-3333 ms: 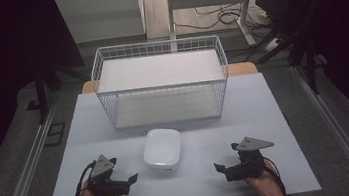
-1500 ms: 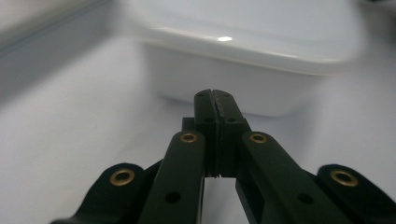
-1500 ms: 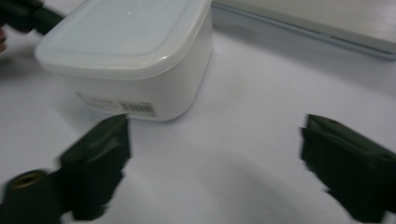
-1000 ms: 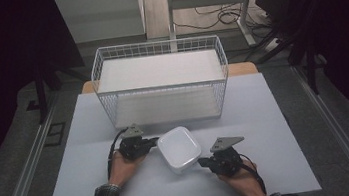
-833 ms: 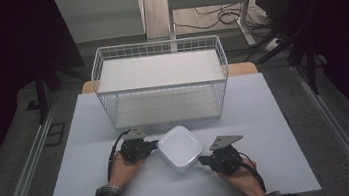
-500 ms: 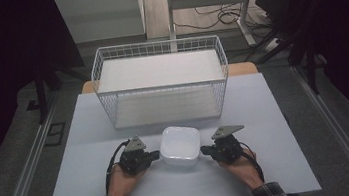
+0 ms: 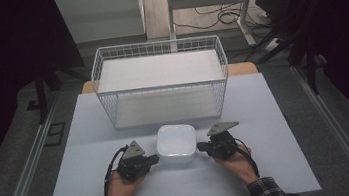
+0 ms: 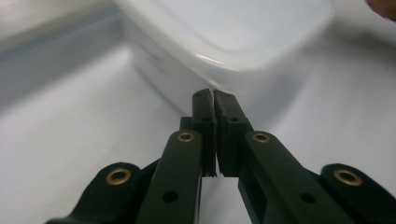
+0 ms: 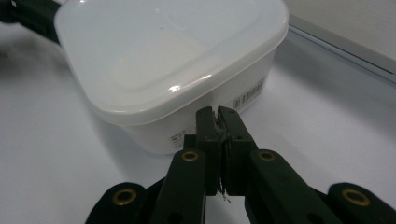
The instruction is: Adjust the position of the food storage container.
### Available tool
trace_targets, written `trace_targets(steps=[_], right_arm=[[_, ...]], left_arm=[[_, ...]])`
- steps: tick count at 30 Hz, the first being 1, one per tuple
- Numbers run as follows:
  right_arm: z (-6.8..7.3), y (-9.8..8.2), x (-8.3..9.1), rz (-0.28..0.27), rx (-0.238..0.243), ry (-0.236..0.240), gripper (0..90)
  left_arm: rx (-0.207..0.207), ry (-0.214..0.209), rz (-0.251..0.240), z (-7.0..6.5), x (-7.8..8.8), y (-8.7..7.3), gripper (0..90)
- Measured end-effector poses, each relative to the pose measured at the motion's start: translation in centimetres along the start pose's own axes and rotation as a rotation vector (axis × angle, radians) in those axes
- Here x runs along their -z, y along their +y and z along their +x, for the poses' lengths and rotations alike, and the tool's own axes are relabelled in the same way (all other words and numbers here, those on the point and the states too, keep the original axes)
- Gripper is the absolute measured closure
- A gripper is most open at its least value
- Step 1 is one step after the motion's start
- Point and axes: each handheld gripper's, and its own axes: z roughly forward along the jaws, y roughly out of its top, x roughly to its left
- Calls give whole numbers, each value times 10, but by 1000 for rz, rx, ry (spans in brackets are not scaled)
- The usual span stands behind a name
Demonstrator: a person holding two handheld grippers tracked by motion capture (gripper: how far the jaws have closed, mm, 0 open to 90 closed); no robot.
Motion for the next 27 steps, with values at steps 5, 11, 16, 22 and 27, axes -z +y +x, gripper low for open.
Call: trace_targets(steps=[5, 11, 16, 22, 27], right_arm=[[-3, 1, -2, -17, -18, -14, 872], [-6, 1, -1, -23, -33, -23, 880], [-4, 0, 0, -8, -20, -36, 861], [-6, -4, 13, -29, -16, -61, 755], [-6, -9, 23, -35, -10, -107, 450]], left_arm=[[40, -9, -3, 14, -15, 4, 880], [24, -30, 21, 0, -12, -1, 891], [17, -23, 20, 0, -6, -2, 849], [24, 6, 6, 11, 12, -6, 623], [55, 32, 0, 20, 13, -8, 305]])
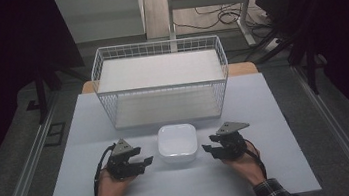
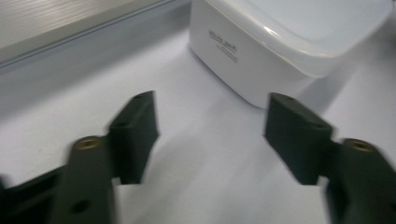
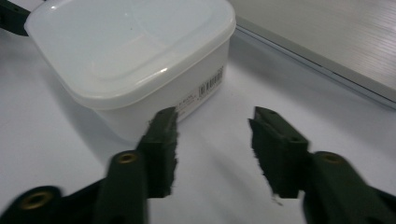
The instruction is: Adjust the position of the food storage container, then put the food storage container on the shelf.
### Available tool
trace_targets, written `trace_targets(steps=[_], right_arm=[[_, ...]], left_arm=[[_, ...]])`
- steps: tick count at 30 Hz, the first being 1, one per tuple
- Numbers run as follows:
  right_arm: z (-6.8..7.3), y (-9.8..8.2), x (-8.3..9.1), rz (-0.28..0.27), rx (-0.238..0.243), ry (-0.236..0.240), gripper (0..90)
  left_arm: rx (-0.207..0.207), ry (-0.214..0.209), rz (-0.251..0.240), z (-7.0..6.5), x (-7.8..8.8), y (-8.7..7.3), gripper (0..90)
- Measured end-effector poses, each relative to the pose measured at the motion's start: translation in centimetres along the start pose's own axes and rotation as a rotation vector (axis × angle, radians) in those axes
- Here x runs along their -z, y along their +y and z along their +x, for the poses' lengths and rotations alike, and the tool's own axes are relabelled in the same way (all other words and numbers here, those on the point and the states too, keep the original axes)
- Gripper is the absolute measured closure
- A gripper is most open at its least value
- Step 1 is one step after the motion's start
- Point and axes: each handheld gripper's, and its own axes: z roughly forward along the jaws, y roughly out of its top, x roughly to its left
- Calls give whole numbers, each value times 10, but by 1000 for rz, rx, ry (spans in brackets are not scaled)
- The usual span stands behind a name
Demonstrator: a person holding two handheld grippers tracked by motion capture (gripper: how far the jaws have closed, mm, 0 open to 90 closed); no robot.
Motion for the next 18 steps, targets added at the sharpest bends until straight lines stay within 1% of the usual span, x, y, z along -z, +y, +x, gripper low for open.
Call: trace_targets(steps=[1, 2, 3, 5, 6, 7, 9, 10, 11, 12, 15, 16, 18], right_arm=[[0, 0, 0, 0, 0, 0, 450], [-1, -1, 0, -2, 2, 0, 404], [-1, -1, 0, -4, -2, 1, 356], [-3, -2, -1, -1, -9, 0, 278], [-4, -3, -2, -6, -13, 8, 219], [-4, -3, -2, -6, -13, 8, 219], [-5, -2, -3, -6, -30, 12, 171], [-6, -2, -2, -7, -40, 18, 156], [-7, -2, -2, -11, -40, 30, 138], [-6, -1, -1, -12, -41, 31, 124], [-6, 0, 1, -23, -32, 29, 88], [-7, 2, 3, -33, -42, 30, 77], [-8, 3, 4, -37, -49, 30, 73]], left_arm=[[0, 0, 0, 0, 0, 0, 261], [2, -13, -5, 1, 0, 0, 261], [8, -14, -14, 1, 0, 0, 232], [4, -11, -14, 1, -1, 1, 166], [1, -6, -15, 1, -2, 1, 124], [-1, -1, -18, 1, -2, 1, 124], [5, 2, -22, 2, -2, 1, 97], [13, -1, -24, 2, -3, 0, 90], [20, -5, -27, 3, -3, 0, 82], [24, -11, -30, 3, -3, 0, 82], [15, -12, -49, 3, -3, 0, 76], [-5, -14, -67, 2, -3, 2, 62], [-8, -14, -63, 2, -3, 4, 65]])
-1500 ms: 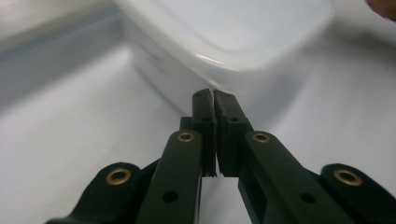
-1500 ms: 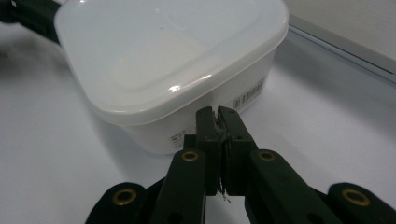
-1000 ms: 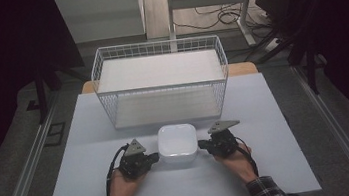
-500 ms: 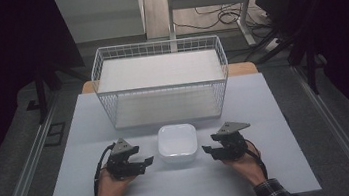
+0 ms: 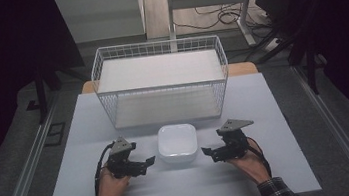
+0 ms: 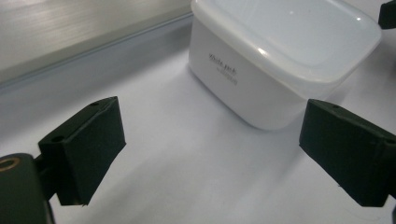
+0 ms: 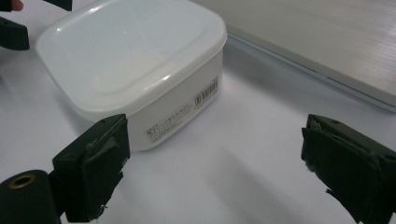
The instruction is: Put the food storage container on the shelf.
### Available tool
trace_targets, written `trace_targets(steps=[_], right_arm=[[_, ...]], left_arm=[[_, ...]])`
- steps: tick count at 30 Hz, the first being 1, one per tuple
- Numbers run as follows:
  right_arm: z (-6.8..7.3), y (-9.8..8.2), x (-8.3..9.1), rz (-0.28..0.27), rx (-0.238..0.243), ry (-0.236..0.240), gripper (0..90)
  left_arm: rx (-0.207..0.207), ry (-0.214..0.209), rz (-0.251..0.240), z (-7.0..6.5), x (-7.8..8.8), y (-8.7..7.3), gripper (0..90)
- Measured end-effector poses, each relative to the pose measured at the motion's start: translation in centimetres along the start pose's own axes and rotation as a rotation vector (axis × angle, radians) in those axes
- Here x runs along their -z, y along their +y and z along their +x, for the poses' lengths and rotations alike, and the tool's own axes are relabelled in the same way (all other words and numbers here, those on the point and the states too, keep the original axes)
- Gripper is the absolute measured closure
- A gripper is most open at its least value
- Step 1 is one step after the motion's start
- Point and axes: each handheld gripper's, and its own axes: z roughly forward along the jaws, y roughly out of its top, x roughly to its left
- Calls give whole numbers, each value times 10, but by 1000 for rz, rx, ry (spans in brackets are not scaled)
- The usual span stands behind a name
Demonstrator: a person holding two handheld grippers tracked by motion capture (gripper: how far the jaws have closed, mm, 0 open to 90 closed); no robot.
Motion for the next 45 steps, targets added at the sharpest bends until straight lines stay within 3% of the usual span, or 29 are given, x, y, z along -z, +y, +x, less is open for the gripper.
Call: trace_targets(steps=[4, 7, 12, 19, 22, 23, 25, 28, 30, 31, 32, 36, 38, 40, 41, 45], right_arm=[[0, 6, 2, -2, -16, 6, 29], [6, 13, 4, 1, 1, 3, 6], [15, 27, 2, -2, 20, 15, 38], [14, 43, -8, 3, -32, 47, 105], [16, 54, -18, 14, -22, 47, 123], [16, 54, -18, 14, -22, 47, 123], [17, 55, -24, 23, -13, 40, 127], [19, 52, -31, 46, 1, 31, 126], [18, 47, -35, 64, 1, 31, 126], [18, 44, -37, 82, -7, 41, 120], [16, 41, -39, 83, -49, 87, 147], [18, 37, -38, 91, -91, 142, 213], [19, 36, -36, 95, -109, 148, 227], [20, 33, -33, 99, -141, 152, 288], [21, 30, -27, 91, -168, 147, 360], [24, 28, -19, 83, -174, 126, 456]], left_arm=[[10, -31, 2, -1, 0, 11, 65], [14, -41, -11, -4, 0, 21, 45], [-2, -95, -2, -9, -6, 36, 38], [-28, -102, 20, -7, -21, 57, 83], [-47, -92, 38, -8, -30, 64, 97], [-55, -84, 42, -8, -33, 63, 97], [-30, -96, 28, -7, -38, 59, 86], [-25, -107, 62, -5, -47, 52, 77], [4, -145, 55, -3, -48, 50, 86], [8, -156, 56, -2, -48, 49, 88], [21, -183, 60, -3, -49, 48, 103], [43, -209, 52, -7, -45, 43, 155], [49, -212, 59, -7, -44, 42, 160], [90, -214, 63, -8, -40, 40, 203], [104, -214, 57, -8, -37, 38, 275], [120, -178, 43, -13, -26, 36, 394]])
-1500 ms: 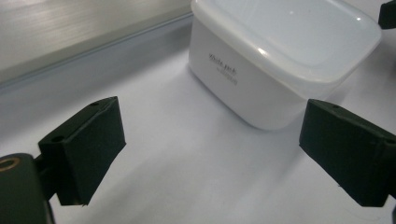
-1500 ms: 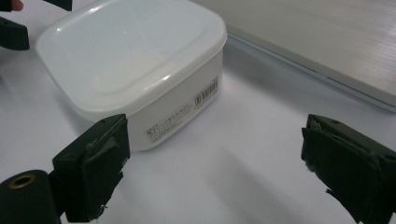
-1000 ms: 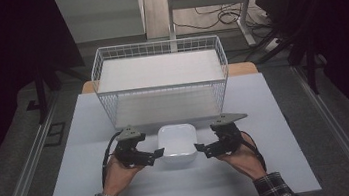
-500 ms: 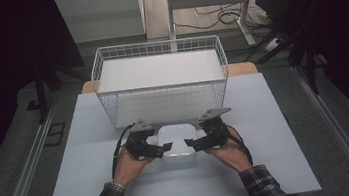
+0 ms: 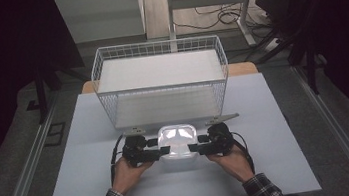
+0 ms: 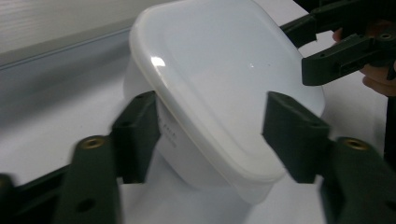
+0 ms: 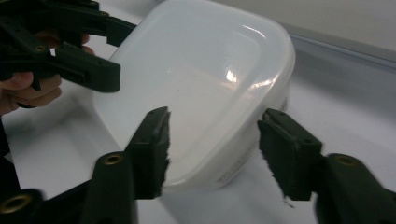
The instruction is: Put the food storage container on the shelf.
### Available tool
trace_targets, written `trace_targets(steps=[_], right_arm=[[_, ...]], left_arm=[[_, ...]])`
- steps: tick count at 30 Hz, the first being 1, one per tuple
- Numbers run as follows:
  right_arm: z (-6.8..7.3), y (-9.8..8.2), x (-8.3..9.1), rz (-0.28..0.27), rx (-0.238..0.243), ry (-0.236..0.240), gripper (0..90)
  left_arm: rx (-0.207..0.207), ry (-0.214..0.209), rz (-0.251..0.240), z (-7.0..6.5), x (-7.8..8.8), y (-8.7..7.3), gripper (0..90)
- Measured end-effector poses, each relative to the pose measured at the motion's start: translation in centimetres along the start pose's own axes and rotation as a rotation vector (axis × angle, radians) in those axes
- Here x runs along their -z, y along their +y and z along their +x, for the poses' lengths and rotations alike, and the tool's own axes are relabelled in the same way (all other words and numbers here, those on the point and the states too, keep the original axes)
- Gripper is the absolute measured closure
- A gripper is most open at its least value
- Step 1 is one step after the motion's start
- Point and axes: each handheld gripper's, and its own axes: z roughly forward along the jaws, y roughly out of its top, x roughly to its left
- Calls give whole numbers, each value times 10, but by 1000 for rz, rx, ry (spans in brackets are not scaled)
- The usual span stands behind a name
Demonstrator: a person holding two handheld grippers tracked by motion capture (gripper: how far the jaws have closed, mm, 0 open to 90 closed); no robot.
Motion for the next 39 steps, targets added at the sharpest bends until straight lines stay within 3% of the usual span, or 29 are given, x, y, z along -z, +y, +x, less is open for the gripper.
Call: trace_targets(steps=[1, 2, 3, 8, 11, 13, 16, 26, 32, 39], right_arm=[[2, -1, 3, 2, 1, -8, 512], [2, -1, 3, 2, 1, -8, 512], [3, -2, 7, -5, -10, -3, 571], [3, -5, 11, -33, -63, -1, 642], [6, -5, 13, -53, -83, -23, 688], [9, -5, 15, -77, -65, -58, 770], [13, -5, 14, -83, -36, -88, 771], [12, 1, 12, -128, 3, -89, 772], [7, 17, 10, -154, 28, -88, 771], [-5, 38, 0, -162, 36, -104, 771]], left_arm=[[4, 9, -6, -2, 2, -1, 473], [19, 25, -22, -4, 5, -3, 473], [22, 26, -29, -5, 8, -5, 537], [54, 32, -74, -8, 13, -10, 610], [73, 48, -112, -11, 16, -12, 669], [84, 62, -141, -10, 18, -13, 757], [88, 64, -148, -7, 17, -14, 770], [56, 98, -170, -6, 23, -4, 775], [37, 120, -183, 1, 25, 12, 776], [54, 141, -189, 18, 18, 28, 776]])
